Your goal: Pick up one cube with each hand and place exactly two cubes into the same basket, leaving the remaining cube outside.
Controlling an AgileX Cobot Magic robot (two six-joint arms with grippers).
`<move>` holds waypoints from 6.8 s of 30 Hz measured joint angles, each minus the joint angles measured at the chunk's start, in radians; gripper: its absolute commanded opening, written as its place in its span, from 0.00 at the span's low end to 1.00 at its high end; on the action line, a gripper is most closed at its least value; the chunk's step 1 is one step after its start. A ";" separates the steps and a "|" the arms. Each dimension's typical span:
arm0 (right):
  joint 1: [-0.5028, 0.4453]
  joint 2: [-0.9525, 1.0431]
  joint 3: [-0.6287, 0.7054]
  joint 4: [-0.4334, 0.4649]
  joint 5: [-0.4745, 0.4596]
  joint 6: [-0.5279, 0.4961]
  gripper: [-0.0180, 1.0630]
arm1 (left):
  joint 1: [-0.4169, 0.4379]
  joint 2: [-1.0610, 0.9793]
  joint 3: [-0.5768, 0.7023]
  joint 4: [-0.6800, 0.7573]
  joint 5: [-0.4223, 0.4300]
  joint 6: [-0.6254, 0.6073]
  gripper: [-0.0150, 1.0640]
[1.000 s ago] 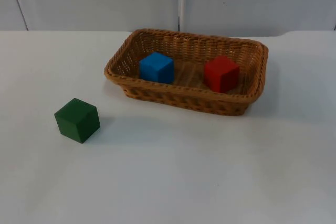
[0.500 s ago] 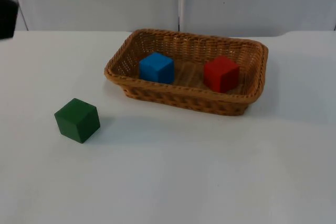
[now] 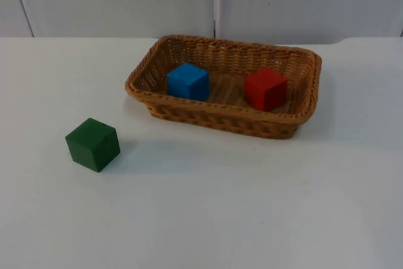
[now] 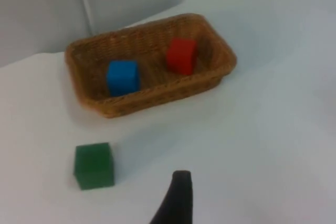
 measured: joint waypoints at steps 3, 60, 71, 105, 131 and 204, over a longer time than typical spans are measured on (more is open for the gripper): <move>0.000 -0.046 0.000 0.000 0.031 0.013 0.62 | 0.000 -0.058 0.000 0.047 0.039 -0.059 0.74; 0.000 -0.213 0.097 -0.183 0.179 0.194 0.62 | 0.000 -0.251 0.088 0.257 0.184 -0.253 0.74; 0.000 -0.213 0.097 -0.183 0.179 0.194 0.62 | 0.000 -0.251 0.088 0.257 0.184 -0.253 0.74; 0.000 -0.213 0.097 -0.183 0.179 0.194 0.62 | 0.000 -0.251 0.088 0.276 0.184 -0.278 0.99; 0.000 -0.213 0.097 -0.181 0.179 0.198 0.99 | 0.000 -0.251 0.088 0.278 0.184 -0.280 0.99; -0.349 -0.213 0.097 -0.182 0.173 0.200 0.99 | 0.000 -0.251 0.088 0.278 0.184 -0.280 0.99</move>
